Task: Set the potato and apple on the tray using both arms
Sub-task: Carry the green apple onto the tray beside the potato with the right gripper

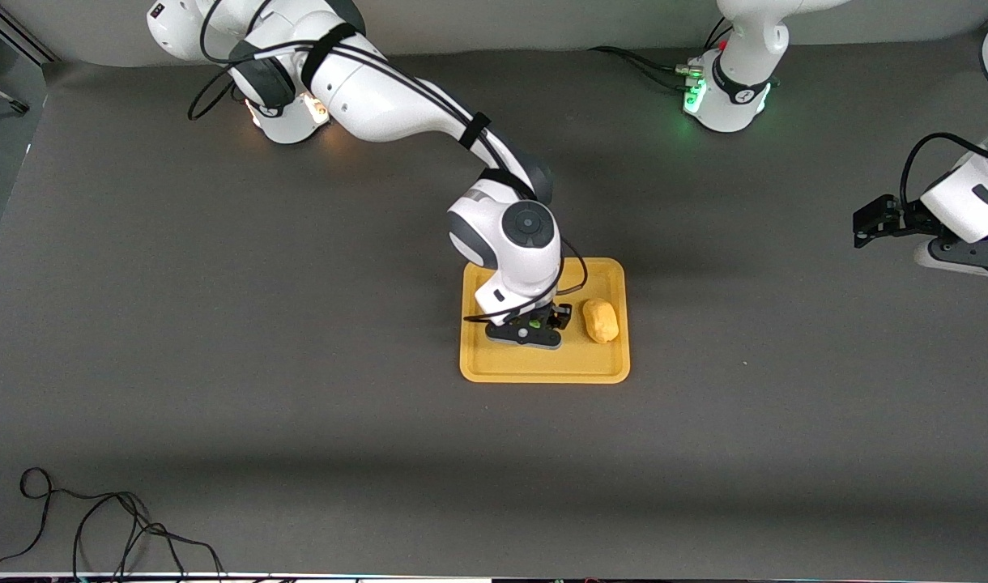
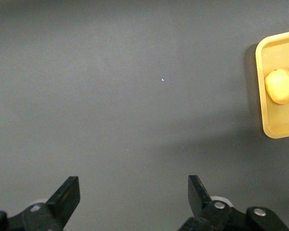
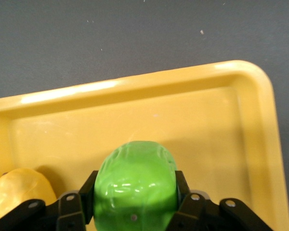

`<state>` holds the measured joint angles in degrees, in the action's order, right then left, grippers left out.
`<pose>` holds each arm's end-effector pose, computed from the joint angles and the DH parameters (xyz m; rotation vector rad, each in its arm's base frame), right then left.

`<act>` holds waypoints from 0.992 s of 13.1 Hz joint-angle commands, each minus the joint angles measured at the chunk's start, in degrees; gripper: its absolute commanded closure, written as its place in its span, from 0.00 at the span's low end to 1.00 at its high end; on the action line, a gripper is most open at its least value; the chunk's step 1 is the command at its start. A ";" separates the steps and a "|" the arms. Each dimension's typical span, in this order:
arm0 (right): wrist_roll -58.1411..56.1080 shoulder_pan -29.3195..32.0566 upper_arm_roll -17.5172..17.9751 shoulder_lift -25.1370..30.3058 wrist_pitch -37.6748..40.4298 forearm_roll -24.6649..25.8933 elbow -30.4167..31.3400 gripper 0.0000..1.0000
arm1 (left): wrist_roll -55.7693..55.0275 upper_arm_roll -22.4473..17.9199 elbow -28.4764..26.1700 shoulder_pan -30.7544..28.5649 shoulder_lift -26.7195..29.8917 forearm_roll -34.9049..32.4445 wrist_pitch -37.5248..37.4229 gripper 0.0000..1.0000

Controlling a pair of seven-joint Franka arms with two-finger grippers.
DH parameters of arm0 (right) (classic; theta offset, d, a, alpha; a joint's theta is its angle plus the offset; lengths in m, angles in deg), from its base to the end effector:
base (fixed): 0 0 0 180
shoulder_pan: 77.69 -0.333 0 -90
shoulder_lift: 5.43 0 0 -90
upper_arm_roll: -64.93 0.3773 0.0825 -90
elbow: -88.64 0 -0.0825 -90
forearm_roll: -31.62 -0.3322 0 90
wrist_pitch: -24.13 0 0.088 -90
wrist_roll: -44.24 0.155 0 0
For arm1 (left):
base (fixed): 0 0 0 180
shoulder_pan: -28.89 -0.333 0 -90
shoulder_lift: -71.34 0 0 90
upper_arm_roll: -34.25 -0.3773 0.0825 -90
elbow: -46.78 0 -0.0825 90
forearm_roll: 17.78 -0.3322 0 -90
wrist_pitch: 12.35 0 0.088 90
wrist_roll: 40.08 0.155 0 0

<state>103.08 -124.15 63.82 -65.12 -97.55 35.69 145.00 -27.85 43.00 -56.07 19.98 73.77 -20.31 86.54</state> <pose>0.5657 0.5727 0.2352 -3.0923 0.2957 -0.1903 0.4920 0.0060 0.5771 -3.0761 0.3364 0.0502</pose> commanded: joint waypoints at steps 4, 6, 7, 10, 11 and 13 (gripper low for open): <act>1.19 -0.82 0.05 -1.92 -3.48 0.85 1.91 0.41 | -0.70 0.21 1.16 -0.05 -0.67 2.61 -0.62 0.00; 0.93 -0.64 0.05 -0.96 -3.30 0.68 1.91 0.00 | -0.72 0.21 1.95 0.04 -1.38 2.62 -0.80 0.00; 0.93 -0.64 0.05 0.35 -2.26 0.50 1.91 0.00 | -0.72 0.21 2.82 0.13 -1.55 2.62 -0.88 0.00; 0.49 -0.03 0.05 7.55 7.21 0.33 1.30 0.00 | -0.89 0.56 6.26 0.22 -2.44 2.18 -2.03 0.00; 0.31 0.58 0.05 10.71 10.81 0.24 1.30 0.00 | -0.19 0.56 6.52 0.21 -2.17 2.09 -1.94 0.00; 0.31 2.69 0.05 16.43 16.80 0.15 1.82 0.00 | -0.71 0.74 6.43 0.30 -2.26 1.83 -1.77 0.00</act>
<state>103.08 -123.23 63.66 -55.06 -85.43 35.74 143.93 -27.92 43.53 -51.10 20.00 72.10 -18.18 86.20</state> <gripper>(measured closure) 0.000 0.000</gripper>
